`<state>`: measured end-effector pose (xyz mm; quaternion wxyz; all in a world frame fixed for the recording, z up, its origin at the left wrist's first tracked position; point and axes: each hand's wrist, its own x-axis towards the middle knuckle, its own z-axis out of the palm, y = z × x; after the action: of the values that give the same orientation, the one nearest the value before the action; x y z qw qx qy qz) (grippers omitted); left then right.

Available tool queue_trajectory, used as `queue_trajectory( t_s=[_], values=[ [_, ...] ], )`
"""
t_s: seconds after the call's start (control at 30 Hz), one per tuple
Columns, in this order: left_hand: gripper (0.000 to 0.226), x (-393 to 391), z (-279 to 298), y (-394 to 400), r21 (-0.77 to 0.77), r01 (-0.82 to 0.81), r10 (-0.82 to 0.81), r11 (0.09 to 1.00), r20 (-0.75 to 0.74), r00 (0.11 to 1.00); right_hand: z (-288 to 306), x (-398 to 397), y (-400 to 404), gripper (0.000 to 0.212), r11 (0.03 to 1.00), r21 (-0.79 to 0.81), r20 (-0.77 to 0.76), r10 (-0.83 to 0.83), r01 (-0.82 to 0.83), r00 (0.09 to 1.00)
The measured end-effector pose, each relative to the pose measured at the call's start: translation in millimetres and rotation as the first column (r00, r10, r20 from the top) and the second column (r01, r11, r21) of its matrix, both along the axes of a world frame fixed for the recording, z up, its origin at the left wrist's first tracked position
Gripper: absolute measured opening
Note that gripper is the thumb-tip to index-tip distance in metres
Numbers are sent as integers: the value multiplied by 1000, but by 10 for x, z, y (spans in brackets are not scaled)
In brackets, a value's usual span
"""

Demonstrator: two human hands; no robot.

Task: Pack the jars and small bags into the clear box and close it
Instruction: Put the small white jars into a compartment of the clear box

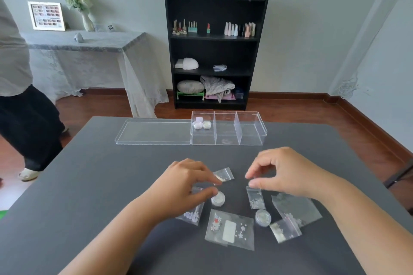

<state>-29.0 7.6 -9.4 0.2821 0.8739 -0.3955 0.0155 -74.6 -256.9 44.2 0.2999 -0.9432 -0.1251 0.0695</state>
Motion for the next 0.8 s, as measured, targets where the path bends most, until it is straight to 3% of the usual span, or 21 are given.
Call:
queue_trajectory(
  t_s=[0.13,0.33,0.67,0.8],
  values=[
    [32,-98,-51,4,32,3,-2,999,-52,999,-169,-238,-49,18,1000,-28,-97,-1,-2,995],
    [26,-125,-73,-63,114,-14,14,993,2,1000,-405,-445,-75,23,997,-5,-48,-78,78,996],
    [19,-79,-9,-111,34,-73,70,997,89,994,-550,-559,-36,15,993,-44,70,-104,107,992],
    [16,153,215,-76,-85,-112,123,990,142,982,-511,-503,-20,17,993,4,89,-114,114,990]
  ],
)
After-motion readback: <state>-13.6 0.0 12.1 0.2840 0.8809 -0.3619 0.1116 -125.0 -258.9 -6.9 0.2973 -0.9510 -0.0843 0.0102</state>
